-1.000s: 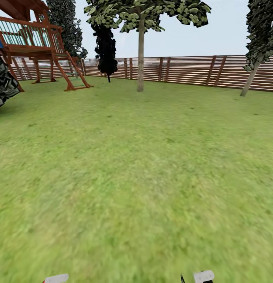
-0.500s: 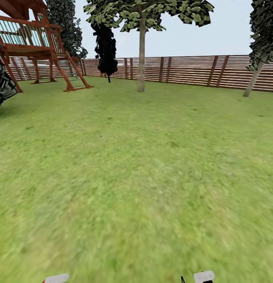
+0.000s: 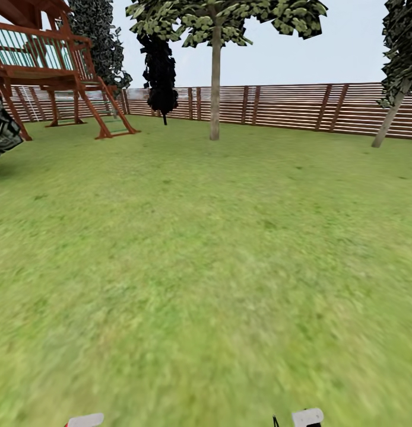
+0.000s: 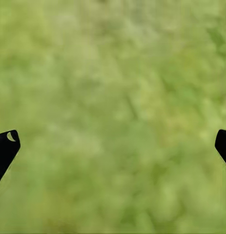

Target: In the garden, pick up the pesticide atomizer on the floor and spray pesticide onto both trees until each tree trunk is fully covered.

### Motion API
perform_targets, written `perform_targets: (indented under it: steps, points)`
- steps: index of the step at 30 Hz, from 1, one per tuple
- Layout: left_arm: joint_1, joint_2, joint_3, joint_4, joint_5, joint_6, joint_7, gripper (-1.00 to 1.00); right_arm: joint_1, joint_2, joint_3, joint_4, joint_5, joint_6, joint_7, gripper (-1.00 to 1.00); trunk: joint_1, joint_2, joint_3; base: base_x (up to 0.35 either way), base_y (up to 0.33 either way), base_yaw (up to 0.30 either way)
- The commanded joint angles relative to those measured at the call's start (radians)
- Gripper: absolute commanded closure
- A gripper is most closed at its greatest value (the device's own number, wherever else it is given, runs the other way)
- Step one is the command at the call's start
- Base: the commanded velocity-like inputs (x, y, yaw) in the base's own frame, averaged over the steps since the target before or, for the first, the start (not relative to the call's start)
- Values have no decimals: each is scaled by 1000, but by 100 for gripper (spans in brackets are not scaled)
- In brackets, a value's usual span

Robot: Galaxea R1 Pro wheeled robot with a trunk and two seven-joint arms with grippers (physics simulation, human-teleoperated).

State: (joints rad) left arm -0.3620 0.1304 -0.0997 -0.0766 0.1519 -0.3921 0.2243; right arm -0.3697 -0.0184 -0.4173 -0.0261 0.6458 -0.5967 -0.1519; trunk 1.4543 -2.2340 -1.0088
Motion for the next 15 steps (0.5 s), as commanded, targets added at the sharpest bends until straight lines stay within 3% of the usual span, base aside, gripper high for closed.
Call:
perform_targets:
  steps: [1, 15]
  points:
    - [0, 0, 0, 0, 0, 0, 0, 100, 0, 0, 0, 0, 0, 0, 0, -100, 0, 0, 0, 338, 103, 0]
    - [0, 1, 0, 0, 0, -1, 0, 100, 0, 0, 0, 0, 0, 0, 0, -100, 0, 0, 0, 338, 103, 0]
